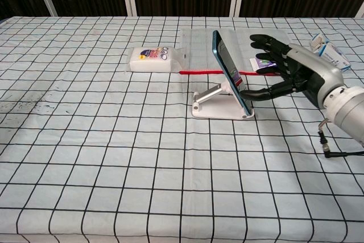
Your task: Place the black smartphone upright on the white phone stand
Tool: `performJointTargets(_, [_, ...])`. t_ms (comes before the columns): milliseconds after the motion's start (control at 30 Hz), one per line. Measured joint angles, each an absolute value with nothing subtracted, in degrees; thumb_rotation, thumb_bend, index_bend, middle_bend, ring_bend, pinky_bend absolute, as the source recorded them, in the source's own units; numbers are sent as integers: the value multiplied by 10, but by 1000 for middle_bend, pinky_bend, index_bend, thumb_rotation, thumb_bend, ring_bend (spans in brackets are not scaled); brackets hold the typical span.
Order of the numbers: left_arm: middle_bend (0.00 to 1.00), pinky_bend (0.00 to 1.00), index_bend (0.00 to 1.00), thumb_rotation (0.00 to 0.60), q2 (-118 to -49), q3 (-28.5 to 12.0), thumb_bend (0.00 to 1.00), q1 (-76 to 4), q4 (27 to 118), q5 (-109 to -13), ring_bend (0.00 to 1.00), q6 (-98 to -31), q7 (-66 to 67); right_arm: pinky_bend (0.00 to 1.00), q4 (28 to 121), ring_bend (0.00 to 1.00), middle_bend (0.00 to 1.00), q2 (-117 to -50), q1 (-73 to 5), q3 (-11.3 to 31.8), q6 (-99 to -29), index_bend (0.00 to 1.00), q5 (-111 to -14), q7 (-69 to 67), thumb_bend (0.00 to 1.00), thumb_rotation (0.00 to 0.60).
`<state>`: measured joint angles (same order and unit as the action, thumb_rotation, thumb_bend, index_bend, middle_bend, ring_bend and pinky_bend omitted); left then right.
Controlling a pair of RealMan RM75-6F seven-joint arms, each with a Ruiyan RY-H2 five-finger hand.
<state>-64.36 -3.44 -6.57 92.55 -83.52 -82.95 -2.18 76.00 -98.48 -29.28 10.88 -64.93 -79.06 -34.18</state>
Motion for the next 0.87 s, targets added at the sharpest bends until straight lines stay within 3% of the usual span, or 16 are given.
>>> performJointTargets(367, [0, 0, 0, 600, -641, -30, 0, -64, 923, -840, 0, -832, -4, 142, 862, 0, 0, -834, -262, 84, -658, 0, -786, -162, 0, 600])
performJointTargets(600, [0, 0, 0, 600, -642, -30, 0, -63, 922, -837, 0, -833, 19, 141, 923, 0, 0, -705, -194, 49, -730, 0, -782, -8, 0, 600])
performJointTargets(867, [0, 0, 0, 600, -648, -34, 0, -62, 920, -830, 0, -840, 44, 141, 966, 0, 0, -640, -108, 9, -827, 0, -782, 84, 0, 600])
